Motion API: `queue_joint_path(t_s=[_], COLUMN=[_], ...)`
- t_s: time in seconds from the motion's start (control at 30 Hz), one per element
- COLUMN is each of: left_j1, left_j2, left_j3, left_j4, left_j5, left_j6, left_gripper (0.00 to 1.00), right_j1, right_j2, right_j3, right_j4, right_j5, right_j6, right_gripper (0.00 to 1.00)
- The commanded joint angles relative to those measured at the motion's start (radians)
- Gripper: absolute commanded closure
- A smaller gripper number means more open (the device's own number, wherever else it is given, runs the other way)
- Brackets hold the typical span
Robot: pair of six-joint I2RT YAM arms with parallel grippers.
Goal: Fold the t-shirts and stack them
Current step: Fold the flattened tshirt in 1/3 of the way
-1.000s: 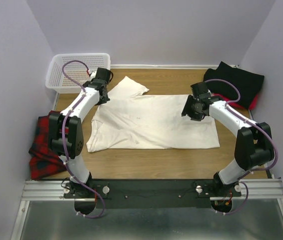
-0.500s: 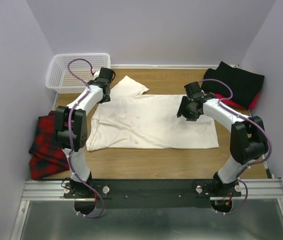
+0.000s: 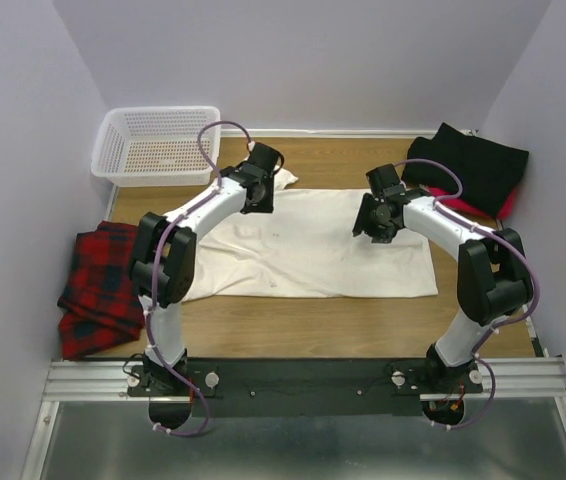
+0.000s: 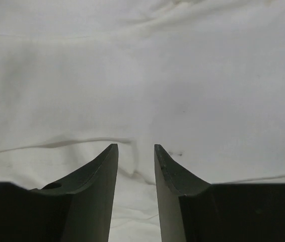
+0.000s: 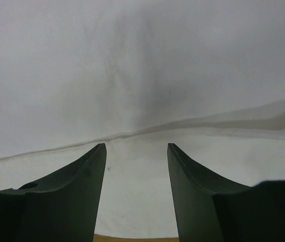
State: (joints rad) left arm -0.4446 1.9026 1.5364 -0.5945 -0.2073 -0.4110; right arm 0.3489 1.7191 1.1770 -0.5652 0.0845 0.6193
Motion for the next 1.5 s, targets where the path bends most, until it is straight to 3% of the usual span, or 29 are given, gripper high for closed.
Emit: queue_joint_path(t_s=[0.0,0.73,0.87,0.9,0.97,1.47], left_j1=[-0.032,-0.040,-0.040,-0.040,-0.042,-0.077], left_j2=[0.068,0.115,0.130,0.133,0.135,0.087], left_j3=[-0.002,-0.088,-0.079,-0.072,-0.047,0.117], left_j4=[0.004,-0.024,-0.013,-0.014,-0.025,-0.129], left_j5=[0.071,-0.004,0.000,0.000,-0.006,-0.104], left_j6=[-0.029,-0.078,-0.078,-0.077,-0.080,-0.094], left_gripper=[0.57,0.59,0.72,0.84,1.00,1.00], right_j1=[0.007,0.007,0.007,0.007,0.007,0.007], right_j2=[0.001,-0.004,-0.004,-0.006,-0.007,-0.004], right_j3=[0.007,-0.013,-0.016,-0.017,-0.019,-0.024], right_j4=[0.010,0.010,0.010,0.010,0.010,0.010], right_j5=[0.026,0.038,0.038,0.040,0.038,0.035], right_j6=[-0.006,-0.003,-0.004,-0.004,-0.004,-0.003], right_gripper=[0.40,0.40,0.40,0.40,0.40,0.40])
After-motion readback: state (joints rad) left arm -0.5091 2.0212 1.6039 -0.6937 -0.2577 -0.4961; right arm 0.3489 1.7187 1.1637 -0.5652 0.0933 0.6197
